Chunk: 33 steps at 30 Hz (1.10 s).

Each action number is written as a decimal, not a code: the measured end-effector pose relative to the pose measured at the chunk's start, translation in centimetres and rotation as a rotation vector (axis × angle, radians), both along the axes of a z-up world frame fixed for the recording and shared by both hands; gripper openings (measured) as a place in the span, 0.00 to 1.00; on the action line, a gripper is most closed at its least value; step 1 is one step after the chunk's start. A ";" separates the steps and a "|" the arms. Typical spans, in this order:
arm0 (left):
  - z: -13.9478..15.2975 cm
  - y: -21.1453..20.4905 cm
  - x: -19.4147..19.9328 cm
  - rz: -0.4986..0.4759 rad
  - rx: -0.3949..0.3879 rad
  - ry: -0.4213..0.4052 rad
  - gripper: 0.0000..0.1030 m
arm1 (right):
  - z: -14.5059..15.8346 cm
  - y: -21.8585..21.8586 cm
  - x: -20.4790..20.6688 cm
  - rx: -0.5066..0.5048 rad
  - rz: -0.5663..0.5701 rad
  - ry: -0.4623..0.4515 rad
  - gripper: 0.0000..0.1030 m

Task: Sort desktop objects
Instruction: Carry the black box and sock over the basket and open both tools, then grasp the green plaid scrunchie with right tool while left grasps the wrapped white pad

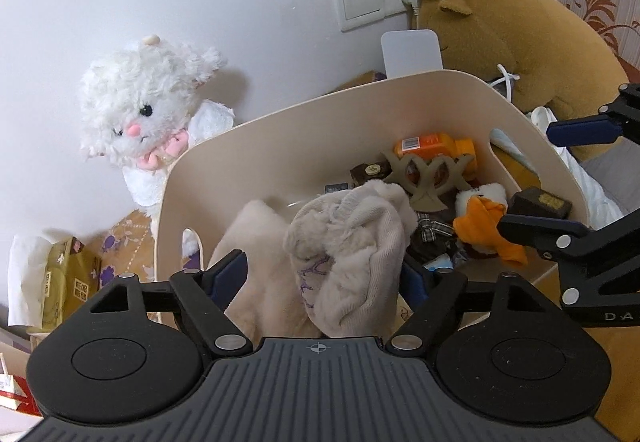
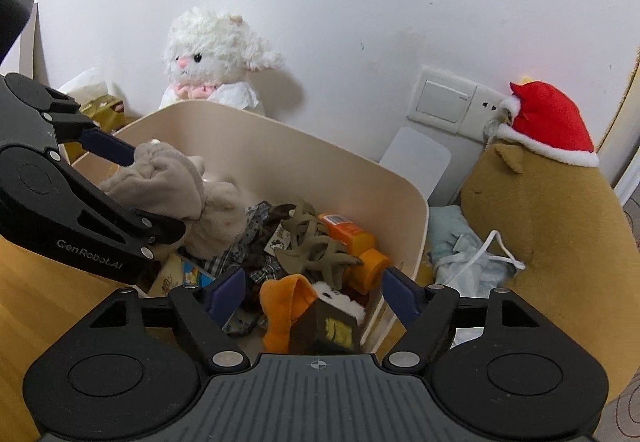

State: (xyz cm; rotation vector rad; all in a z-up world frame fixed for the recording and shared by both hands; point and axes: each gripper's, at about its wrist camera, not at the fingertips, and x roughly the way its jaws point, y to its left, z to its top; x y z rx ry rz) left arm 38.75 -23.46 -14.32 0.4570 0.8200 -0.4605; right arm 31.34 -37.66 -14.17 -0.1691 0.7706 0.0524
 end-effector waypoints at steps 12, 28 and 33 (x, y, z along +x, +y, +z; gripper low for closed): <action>2.1 2.2 -1.4 -0.012 -0.023 -0.048 0.82 | 1.5 1.0 -1.3 0.018 -0.026 -0.050 0.87; 2.0 8.4 -1.8 -0.011 -0.030 -0.025 0.82 | 0.2 3.6 -4.5 0.125 -0.130 -0.053 1.00; 0.7 10.3 -1.2 -0.009 -0.006 0.017 0.84 | -1.5 5.3 -4.7 0.133 -0.137 -0.009 1.00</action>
